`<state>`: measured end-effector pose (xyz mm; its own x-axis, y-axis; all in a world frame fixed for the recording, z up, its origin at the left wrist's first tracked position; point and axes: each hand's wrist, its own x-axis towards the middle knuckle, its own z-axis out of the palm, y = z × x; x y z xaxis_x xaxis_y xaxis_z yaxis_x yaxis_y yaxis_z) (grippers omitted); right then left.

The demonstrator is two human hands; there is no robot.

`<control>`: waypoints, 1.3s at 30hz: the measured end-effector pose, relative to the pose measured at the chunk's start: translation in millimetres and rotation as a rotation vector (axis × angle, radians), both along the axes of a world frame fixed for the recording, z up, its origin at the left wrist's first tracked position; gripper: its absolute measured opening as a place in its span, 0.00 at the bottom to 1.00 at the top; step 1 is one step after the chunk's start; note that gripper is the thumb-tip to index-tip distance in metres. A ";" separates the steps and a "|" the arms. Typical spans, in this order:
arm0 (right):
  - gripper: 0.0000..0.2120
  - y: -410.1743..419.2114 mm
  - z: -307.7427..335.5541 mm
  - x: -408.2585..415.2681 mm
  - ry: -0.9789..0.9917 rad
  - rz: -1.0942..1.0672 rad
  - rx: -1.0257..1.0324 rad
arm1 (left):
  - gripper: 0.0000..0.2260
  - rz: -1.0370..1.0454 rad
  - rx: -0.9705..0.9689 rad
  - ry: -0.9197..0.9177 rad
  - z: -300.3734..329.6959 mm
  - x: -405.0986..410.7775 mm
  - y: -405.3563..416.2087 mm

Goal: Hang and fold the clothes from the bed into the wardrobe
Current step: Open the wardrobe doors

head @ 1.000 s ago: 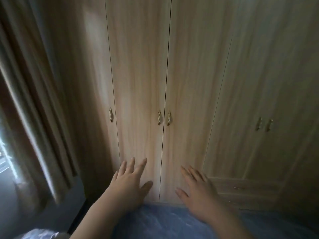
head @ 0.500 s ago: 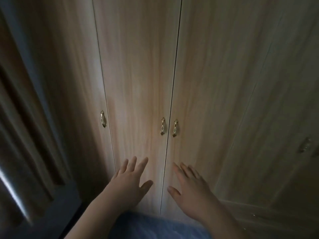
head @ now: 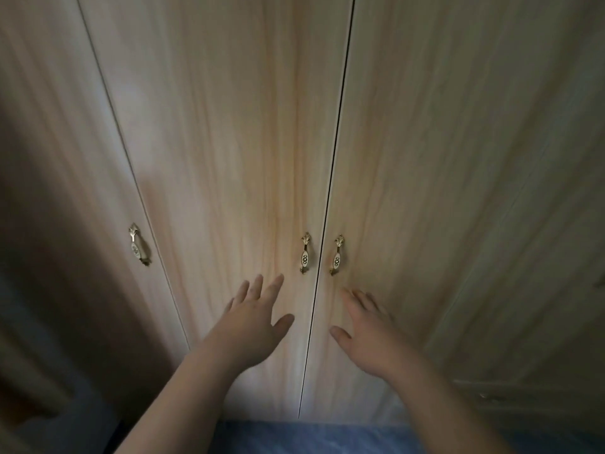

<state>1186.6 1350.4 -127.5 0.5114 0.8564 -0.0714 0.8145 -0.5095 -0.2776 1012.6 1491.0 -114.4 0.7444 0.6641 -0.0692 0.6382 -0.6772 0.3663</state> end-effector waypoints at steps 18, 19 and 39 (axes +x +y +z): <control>0.34 134.3 -34.7 59.9 0.376 -0.348 0.400 | 0.32 -0.193 -0.066 0.061 -25.3 72.1 104.2; 0.34 134.5 -37.1 60.4 0.394 -0.355 0.414 | 0.32 -0.196 -0.065 0.063 -25.0 73.0 105.3; 0.37 -60.0 -45.4 0.6 0.272 -0.315 0.335 | 0.33 -0.364 -0.148 0.134 5.2 67.3 -29.1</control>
<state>1187.2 1290.4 -172.8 0.7487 0.6628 0.0143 0.5124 -0.5649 -0.6468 1080.0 1461.9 -109.2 0.9068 0.3346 -0.2564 0.4153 -0.8135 0.4071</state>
